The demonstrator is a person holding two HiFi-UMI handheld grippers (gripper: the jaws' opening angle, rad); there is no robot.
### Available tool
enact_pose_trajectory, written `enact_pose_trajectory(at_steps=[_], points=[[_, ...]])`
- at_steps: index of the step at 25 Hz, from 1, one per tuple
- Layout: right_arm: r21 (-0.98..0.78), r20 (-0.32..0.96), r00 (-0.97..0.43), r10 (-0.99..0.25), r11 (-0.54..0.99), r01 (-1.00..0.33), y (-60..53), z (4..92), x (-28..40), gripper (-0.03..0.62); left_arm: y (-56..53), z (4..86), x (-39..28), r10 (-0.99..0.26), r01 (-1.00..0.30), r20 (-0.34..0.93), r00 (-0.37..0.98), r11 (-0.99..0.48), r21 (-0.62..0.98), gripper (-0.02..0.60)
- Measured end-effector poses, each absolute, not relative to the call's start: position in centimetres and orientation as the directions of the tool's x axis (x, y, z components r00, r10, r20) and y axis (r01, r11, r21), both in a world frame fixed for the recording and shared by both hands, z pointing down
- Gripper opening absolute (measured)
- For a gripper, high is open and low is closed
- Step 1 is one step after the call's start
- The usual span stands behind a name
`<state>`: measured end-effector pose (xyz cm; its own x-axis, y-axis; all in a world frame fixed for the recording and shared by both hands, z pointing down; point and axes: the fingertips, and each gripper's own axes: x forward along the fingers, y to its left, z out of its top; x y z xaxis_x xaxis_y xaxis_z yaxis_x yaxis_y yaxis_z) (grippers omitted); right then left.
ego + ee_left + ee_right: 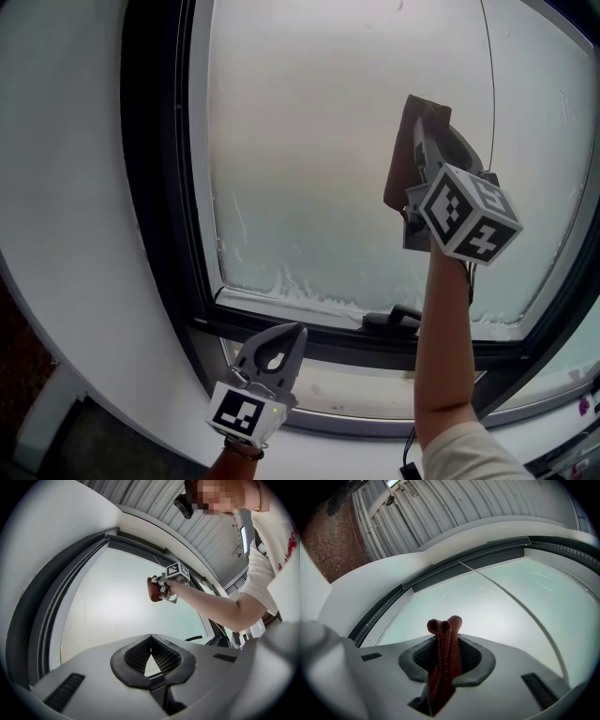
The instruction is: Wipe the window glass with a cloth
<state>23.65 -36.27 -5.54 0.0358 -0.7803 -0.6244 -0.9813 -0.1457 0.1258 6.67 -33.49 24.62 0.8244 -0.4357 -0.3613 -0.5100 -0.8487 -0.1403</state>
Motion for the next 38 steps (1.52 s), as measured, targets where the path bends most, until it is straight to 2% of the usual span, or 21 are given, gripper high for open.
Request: enact_pose_trajectory(at_steps=[38], points=[[0.136, -0.613, 0.202, -0.763, -0.354, -0.925, -24.1, -5.0, 42.6, 0.095, -25.0, 24.9, 20.0, -0.326, -0.401, -0.393, 0.86, -0.907, -0.126, 0.02]])
